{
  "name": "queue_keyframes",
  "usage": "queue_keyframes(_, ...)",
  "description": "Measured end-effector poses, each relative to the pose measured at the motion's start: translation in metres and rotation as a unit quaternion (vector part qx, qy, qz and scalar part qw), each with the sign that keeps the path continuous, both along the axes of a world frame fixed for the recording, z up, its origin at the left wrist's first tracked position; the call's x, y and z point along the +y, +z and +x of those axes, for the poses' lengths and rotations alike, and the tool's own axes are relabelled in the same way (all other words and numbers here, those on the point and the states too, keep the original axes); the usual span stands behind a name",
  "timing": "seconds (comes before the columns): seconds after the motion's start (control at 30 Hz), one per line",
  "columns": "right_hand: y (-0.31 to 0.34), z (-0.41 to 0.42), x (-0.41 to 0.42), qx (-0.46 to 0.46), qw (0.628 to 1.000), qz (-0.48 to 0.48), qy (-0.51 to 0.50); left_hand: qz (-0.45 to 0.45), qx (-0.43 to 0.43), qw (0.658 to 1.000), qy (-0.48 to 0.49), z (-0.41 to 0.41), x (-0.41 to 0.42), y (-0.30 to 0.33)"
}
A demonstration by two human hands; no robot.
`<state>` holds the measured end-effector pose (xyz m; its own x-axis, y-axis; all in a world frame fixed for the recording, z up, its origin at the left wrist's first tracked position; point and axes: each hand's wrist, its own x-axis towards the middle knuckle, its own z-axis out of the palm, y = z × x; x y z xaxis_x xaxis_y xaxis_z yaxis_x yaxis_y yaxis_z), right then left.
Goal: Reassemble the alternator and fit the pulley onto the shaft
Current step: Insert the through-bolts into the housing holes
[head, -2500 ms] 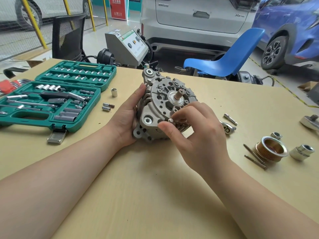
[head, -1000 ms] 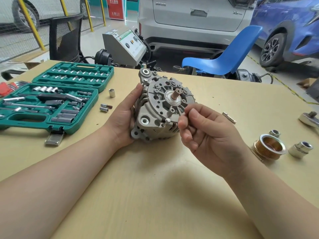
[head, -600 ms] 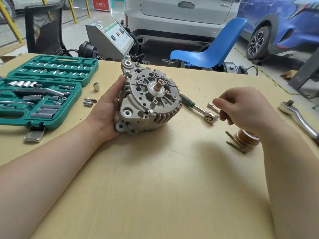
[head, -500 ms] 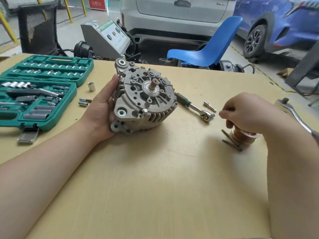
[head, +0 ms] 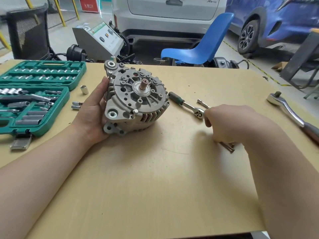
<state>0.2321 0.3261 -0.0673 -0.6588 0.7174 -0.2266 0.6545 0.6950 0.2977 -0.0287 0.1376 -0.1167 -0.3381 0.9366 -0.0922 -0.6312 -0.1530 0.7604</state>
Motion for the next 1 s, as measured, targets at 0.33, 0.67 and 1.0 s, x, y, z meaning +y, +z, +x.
queue_keyframes(0.33,0.0,0.008,0.013,0.055,0.998,-0.013,-0.041,0.011,0.007,1.0,-0.003,-0.002,0.001,-0.002)
queue_keyframes(0.67,-0.011,-0.003,-0.001,0.026,1.0,-0.008,0.007,0.011,0.0,1.0,-0.012,-0.001,0.0,-0.002)
queue_keyframes(1.0,-0.028,-0.037,-0.035,0.185,0.968,-0.116,0.122,-0.008,0.007,0.999,0.032,0.007,-0.002,0.005)
